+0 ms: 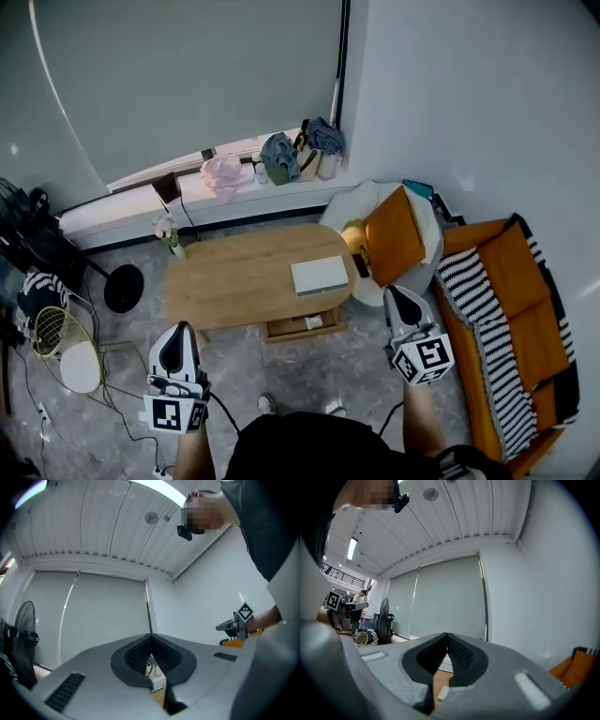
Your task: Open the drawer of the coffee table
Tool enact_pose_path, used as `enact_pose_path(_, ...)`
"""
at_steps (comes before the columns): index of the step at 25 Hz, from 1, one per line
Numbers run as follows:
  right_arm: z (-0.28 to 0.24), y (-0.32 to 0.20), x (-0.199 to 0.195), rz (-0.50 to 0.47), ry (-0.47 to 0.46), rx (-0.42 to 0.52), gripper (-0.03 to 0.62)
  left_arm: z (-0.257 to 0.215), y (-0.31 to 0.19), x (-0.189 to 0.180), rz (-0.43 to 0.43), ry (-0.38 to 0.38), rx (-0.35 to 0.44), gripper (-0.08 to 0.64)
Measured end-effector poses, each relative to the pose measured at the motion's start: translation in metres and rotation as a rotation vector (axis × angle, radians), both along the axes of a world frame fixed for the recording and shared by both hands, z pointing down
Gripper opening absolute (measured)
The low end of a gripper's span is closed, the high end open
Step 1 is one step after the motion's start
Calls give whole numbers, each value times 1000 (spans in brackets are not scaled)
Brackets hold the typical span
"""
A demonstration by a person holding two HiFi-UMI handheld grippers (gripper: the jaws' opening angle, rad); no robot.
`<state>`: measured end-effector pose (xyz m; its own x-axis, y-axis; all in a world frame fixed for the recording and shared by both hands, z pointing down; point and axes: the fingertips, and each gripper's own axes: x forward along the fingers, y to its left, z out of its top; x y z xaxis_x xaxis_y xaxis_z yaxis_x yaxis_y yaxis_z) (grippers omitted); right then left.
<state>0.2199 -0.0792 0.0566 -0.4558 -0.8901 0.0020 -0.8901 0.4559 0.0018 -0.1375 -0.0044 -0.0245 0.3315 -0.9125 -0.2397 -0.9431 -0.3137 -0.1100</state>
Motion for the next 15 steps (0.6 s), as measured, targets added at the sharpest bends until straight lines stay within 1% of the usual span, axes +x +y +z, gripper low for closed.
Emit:
enact_pose_path(3, -9, 2, 5, 20, 15, 32, 5, 8, 12, -9, -63, -6, -18, 8)
enact_pose_path(6, -18, 5, 9, 41, 27, 68, 5, 11, 17, -10, -74, 3, -15, 8)
enact_pose_path(10, -12, 15, 18, 81, 30, 45, 5, 29, 19, -22, -91, -4, -64, 8)
enact_pose_path(13, -5, 21, 20, 94, 20, 24, 5, 22, 7, -14, -55, 17, -23, 8)
enact_pose_path(15, -2, 24, 12, 86, 17, 14, 5, 20, 1, -10, -35, 33, -15, 8)
